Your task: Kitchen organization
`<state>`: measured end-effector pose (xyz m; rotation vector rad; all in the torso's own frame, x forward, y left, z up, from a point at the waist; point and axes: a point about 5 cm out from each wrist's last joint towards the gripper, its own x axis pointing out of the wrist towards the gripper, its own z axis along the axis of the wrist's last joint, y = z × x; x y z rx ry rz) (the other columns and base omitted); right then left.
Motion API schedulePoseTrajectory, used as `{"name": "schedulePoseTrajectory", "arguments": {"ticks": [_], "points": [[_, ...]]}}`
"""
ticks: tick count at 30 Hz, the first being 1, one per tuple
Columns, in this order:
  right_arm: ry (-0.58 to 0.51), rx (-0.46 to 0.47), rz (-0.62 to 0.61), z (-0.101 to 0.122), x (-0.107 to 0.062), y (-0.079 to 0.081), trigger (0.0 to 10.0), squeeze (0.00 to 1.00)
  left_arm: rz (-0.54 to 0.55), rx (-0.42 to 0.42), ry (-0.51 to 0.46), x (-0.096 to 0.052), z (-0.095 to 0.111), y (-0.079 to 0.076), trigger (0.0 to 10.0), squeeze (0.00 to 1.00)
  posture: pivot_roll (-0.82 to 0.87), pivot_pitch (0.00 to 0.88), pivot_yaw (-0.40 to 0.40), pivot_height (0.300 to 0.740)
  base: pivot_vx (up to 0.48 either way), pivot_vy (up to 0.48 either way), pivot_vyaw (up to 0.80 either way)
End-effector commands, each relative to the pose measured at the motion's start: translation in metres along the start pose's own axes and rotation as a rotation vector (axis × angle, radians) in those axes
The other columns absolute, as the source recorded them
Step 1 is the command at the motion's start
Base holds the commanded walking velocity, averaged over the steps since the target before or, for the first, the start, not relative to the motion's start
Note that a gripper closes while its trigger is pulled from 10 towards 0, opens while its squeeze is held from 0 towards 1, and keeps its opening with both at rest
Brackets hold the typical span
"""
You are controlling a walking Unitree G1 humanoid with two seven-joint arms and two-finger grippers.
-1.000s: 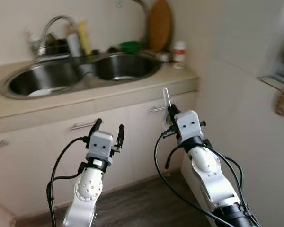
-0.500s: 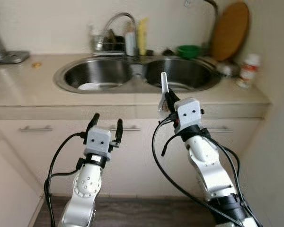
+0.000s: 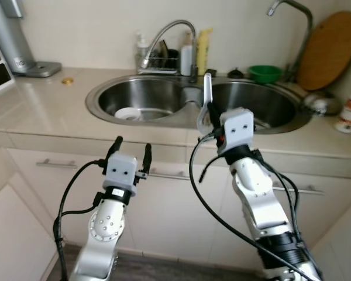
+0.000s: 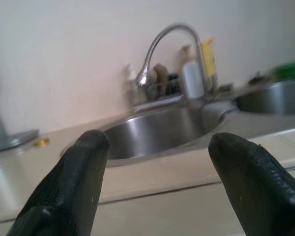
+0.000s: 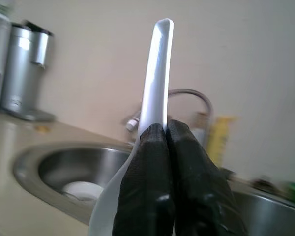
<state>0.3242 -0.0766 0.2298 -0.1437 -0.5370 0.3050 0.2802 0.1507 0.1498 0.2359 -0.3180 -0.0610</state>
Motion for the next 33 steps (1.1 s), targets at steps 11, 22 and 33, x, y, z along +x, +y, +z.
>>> {"name": "schedulePoseTrajectory", "arguments": {"ticks": [11,22,33], "points": [[-0.020,-0.005,-0.031,0.006,0.003,-0.011,10.0,0.00,-0.011,-0.013,-0.023,0.004,0.007,-0.005,10.0,0.00,-0.02,0.000,0.009,0.740,0.312,0.000,0.00],[0.001,-0.003,-0.034,0.002,0.004,-0.011,10.0,0.00,-0.020,-0.004,-0.041,0.007,0.011,-0.005,10.0,0.00,-0.02,0.000,0.014,0.740,0.311,0.000,0.00],[0.049,-0.011,-0.042,-0.006,0.004,-0.014,10.0,0.00,-0.024,-0.006,-0.056,0.008,0.014,-0.005,10.0,0.00,-0.02,0.000,0.015,0.740,0.313,0.000,0.00]]}}
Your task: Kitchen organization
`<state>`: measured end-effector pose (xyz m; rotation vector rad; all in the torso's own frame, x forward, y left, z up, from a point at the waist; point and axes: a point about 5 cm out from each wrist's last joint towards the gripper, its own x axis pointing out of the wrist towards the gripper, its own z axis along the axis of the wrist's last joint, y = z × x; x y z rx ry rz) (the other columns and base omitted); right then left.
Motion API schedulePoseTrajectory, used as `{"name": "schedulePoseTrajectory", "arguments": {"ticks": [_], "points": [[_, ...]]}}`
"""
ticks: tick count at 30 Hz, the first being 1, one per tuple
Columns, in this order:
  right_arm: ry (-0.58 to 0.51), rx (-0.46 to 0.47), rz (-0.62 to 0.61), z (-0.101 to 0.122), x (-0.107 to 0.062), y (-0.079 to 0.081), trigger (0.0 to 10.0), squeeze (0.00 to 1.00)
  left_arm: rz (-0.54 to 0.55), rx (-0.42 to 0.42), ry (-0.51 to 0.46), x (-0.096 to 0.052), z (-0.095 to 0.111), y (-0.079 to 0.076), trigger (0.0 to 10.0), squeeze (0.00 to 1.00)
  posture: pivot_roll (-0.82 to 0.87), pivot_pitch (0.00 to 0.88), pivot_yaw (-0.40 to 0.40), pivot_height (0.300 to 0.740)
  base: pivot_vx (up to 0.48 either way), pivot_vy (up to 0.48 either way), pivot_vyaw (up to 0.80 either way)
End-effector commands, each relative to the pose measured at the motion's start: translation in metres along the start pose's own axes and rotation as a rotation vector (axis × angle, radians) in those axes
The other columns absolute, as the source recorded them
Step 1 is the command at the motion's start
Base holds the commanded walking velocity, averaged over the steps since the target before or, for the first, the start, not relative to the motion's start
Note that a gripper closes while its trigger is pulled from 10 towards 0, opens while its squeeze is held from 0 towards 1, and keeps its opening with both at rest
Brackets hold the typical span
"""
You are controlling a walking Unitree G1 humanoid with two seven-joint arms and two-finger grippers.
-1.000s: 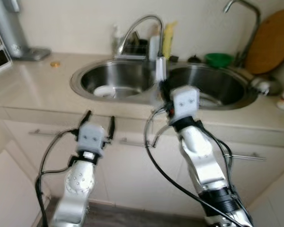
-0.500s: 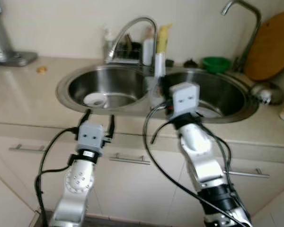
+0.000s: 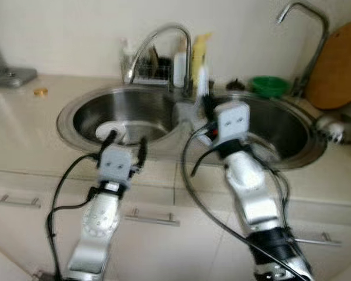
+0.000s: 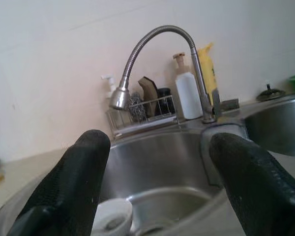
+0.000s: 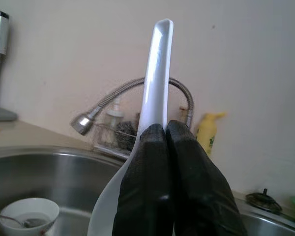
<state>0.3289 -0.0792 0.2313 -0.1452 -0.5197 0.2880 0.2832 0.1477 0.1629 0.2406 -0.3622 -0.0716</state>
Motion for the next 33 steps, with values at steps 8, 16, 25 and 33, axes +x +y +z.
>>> {"name": "schedulePoseTrajectory", "arguments": {"ticks": [8,16,25,33], "points": [[0.126,-0.012,-0.052,-0.019,0.005,-0.023,10.0,0.00,-0.022,-0.013,-0.014,0.001,0.003,-0.006,10.0,0.00,-0.01,0.000,0.014,0.740,0.231,0.000,0.00],[0.341,-0.035,-0.027,-0.044,0.013,-0.042,10.0,0.00,-0.032,-0.024,-0.025,0.002,0.005,-0.009,10.0,0.00,-0.02,0.000,0.019,0.740,0.000,0.000,0.00],[0.734,-0.032,0.007,-0.087,0.002,-0.074,10.0,0.00,-0.035,-0.020,-0.017,0.002,0.002,-0.010,10.0,0.00,-0.03,0.000,0.015,0.740,0.000,0.000,0.00],[0.881,0.022,0.011,-0.105,-0.009,-0.082,10.0,0.00,-0.043,-0.022,-0.014,0.002,0.002,-0.013,10.0,0.00,-0.02,0.000,0.010,0.740,0.000,0.000,0.00]]}}
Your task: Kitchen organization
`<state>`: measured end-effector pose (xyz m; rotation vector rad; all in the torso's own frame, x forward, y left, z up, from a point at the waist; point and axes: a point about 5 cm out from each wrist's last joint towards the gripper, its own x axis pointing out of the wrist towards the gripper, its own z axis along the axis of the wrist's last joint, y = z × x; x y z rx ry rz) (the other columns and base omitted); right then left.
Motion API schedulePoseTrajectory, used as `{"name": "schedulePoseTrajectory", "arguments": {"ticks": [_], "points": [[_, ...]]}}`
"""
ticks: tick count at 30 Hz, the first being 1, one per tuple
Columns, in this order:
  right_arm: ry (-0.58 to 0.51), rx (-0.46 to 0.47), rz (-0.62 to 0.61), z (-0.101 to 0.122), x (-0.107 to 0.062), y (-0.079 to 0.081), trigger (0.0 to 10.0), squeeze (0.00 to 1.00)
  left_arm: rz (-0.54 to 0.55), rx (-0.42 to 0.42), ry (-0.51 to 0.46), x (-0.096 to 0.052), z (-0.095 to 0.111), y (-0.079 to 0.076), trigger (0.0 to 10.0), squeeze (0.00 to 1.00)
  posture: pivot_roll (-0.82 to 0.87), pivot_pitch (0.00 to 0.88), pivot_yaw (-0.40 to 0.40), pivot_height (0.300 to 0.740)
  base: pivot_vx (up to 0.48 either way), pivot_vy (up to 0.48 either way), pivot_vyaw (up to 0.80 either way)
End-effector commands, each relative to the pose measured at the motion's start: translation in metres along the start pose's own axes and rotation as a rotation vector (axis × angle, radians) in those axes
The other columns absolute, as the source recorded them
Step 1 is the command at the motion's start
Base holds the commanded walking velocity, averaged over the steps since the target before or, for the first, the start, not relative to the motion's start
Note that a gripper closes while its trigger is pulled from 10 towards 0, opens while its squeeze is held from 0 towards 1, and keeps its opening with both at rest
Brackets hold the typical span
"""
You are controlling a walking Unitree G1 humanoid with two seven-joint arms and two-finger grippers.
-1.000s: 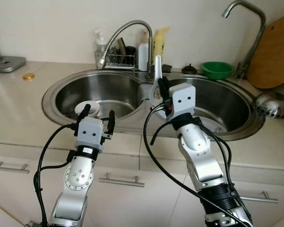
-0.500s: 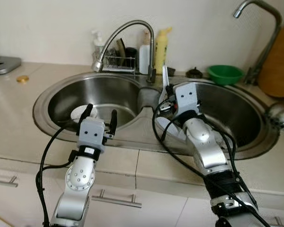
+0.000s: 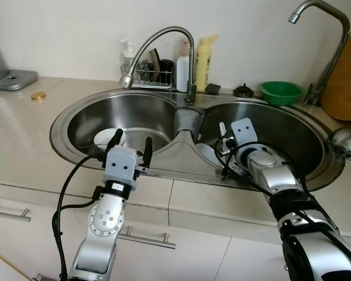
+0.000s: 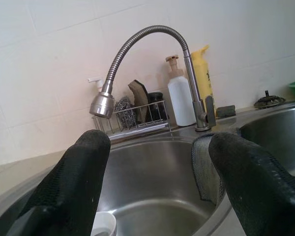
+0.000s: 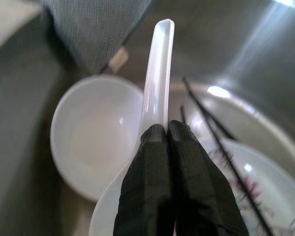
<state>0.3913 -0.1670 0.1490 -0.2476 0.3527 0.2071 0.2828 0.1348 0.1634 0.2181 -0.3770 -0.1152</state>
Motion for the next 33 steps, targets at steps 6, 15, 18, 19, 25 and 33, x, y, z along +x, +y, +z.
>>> {"name": "schedulePoseTrajectory", "arguments": {"ticks": [6,15,18,19,25,33], "points": [[0.110,0.005,0.115,-0.014,0.003,0.007,10.0,1.00,-0.003,0.014,0.012,0.000,-0.003,0.002,10.0,0.00,-0.02,0.000,0.007,0.740,0.000,0.000,0.00],[0.069,0.039,0.129,-0.010,0.004,0.010,10.0,1.00,-0.003,0.011,0.024,-0.001,-0.005,0.001,10.0,0.00,-0.02,0.000,0.010,0.740,0.000,0.000,0.00],[0.008,0.069,0.102,-0.002,0.003,0.008,10.0,1.00,-0.004,0.010,0.026,-0.001,-0.005,0.001,10.0,0.00,-0.02,0.000,0.012,0.740,0.000,0.000,0.00],[-0.006,0.076,0.095,0.000,0.003,0.007,10.0,1.00,-0.004,0.010,0.026,-0.001,-0.005,0.001,10.0,0.00,-0.02,0.000,0.012,0.740,0.000,0.000,0.00],[-0.290,0.189,0.014,0.031,-0.006,0.002,10.0,1.00,-0.002,0.004,0.028,-0.002,-0.005,0.002,10.0,0.00,-0.02,0.000,0.009,0.740,0.000,0.000,0.00],[-0.576,0.191,-0.166,0.043,-0.030,0.013,10.0,0.00,0.001,-0.002,0.023,-0.004,-0.003,0.003,10.0,0.00,0.00,0.000,0.001,0.740,0.000,0.000,0.00]]}}
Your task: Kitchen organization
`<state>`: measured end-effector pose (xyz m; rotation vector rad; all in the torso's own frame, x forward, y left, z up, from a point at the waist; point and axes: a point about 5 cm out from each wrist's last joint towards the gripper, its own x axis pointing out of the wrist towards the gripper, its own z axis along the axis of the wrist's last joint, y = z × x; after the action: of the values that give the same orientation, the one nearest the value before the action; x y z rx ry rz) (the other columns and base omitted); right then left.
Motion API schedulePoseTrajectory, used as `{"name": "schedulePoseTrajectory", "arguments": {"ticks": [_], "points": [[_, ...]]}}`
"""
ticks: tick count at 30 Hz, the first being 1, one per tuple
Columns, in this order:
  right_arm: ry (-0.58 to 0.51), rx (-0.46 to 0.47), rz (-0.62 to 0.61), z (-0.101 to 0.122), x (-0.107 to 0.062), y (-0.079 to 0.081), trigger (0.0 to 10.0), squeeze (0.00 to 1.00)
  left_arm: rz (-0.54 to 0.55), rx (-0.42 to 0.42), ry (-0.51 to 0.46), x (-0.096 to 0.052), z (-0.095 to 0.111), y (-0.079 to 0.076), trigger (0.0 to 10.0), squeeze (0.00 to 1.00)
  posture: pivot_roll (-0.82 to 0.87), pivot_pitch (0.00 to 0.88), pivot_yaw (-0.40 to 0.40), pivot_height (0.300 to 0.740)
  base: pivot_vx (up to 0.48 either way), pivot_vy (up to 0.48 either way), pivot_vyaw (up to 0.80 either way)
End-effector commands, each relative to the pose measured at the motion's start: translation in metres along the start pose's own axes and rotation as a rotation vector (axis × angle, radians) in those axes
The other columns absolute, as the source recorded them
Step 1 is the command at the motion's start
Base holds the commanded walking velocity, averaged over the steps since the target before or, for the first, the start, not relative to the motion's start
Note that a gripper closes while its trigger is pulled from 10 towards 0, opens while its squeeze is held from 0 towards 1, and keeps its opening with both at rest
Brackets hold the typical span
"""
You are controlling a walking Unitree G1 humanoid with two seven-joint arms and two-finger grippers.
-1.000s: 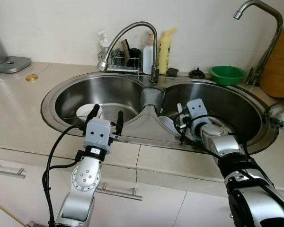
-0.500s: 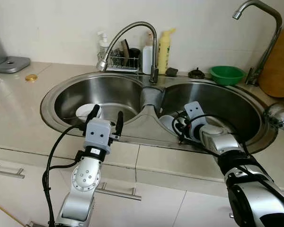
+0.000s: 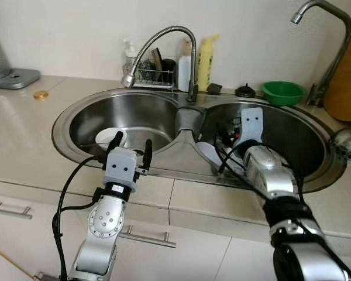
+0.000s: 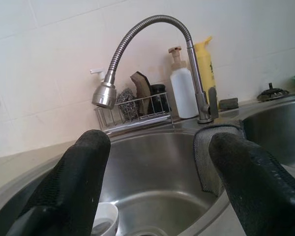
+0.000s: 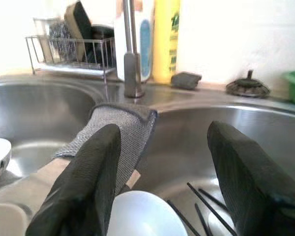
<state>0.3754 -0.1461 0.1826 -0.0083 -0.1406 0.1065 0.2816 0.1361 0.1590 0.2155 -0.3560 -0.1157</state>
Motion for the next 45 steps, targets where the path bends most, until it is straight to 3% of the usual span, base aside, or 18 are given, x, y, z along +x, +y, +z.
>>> {"name": "schedulePoseTrajectory", "arguments": {"ticks": [1,6,9,22,38,45], "points": [[-0.109,-0.010,-0.045,0.017,-0.002,-0.002,10.0,0.00,0.003,0.000,-0.005,-0.001,0.002,0.003,10.0,0.00,0.00,0.000,0.002,0.740,0.000,0.000,0.00],[-0.285,-0.056,-0.007,0.028,-0.023,0.022,10.0,0.00,0.003,-0.001,-0.068,-0.001,0.012,0.003,10.0,0.00,0.00,0.000,0.006,0.740,0.000,0.244,0.00],[-0.316,-0.063,0.005,0.030,-0.030,0.029,10.0,0.00,0.000,0.001,-0.079,0.000,0.014,0.003,10.0,0.00,0.00,0.000,0.006,0.740,0.000,0.476,0.00],[-0.495,-0.093,-0.077,0.059,-0.043,0.027,10.0,0.00,0.000,0.005,-0.088,0.000,0.014,0.004,10.0,0.00,-0.01,0.000,0.006,0.740,0.000,0.477,0.00],[-0.459,-0.113,-0.040,0.053,-0.048,0.036,10.0,0.00,-0.004,0.001,-0.086,0.000,0.013,0.002,10.0,0.00,-0.01,0.000,0.008,0.740,0.000,0.477,0.00],[-0.411,-0.141,-0.041,0.044,-0.051,0.037,10.0,0.00,-0.005,0.011,-0.086,-0.001,0.012,0.002,10.0,0.00,-0.02,0.000,0.007,0.740,0.000,0.000,0.00]]}}
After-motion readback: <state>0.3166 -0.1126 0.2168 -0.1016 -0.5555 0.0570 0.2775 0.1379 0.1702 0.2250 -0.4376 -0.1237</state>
